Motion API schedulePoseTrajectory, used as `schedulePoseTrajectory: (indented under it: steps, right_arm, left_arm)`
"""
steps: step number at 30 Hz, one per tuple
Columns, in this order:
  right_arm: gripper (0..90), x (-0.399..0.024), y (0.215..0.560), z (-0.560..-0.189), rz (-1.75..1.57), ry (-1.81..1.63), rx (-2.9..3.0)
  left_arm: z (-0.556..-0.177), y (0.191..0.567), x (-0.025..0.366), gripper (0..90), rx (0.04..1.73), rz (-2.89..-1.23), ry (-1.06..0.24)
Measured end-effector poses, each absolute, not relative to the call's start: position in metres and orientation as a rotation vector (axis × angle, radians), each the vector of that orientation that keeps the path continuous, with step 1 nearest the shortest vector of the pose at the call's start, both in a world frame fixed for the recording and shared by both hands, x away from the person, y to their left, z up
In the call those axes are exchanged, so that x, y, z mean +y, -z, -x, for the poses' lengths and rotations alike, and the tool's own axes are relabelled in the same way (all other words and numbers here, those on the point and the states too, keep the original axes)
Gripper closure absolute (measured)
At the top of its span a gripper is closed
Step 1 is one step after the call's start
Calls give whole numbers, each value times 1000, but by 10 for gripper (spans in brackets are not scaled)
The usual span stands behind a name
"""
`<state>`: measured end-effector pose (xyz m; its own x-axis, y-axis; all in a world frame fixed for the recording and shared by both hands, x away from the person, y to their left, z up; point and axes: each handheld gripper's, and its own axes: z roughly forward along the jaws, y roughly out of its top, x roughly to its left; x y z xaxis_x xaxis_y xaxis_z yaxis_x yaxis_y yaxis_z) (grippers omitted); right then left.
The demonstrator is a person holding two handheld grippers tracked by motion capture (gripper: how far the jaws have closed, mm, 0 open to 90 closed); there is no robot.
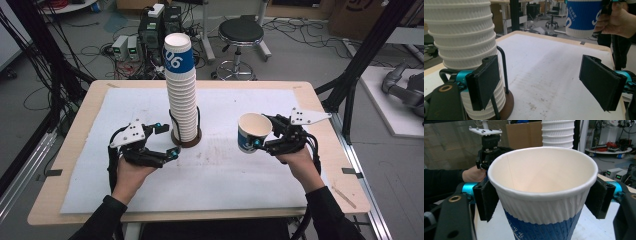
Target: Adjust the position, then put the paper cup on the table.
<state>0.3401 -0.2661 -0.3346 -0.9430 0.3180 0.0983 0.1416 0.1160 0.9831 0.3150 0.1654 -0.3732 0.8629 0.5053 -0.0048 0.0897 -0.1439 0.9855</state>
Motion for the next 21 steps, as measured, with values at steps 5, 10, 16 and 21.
schedulePoseTrajectory:
  steps: [5,10,16,21]
  right_arm:
    - [237,-269,335,-342,-491,-1931,2236]
    - [237,-272,335,-344,-496,-1908,2234]
    - [237,-281,335,-348,-530,-1850,2223]
    - [238,-289,332,-352,-555,-1811,2204]
  left_arm:
    - [-317,375,171,167,483,-1696,-402]
    - [-322,381,181,169,526,-1696,-405]
    - [-323,383,190,169,571,-1691,-434]
    - [-323,384,190,170,582,-1707,-444]
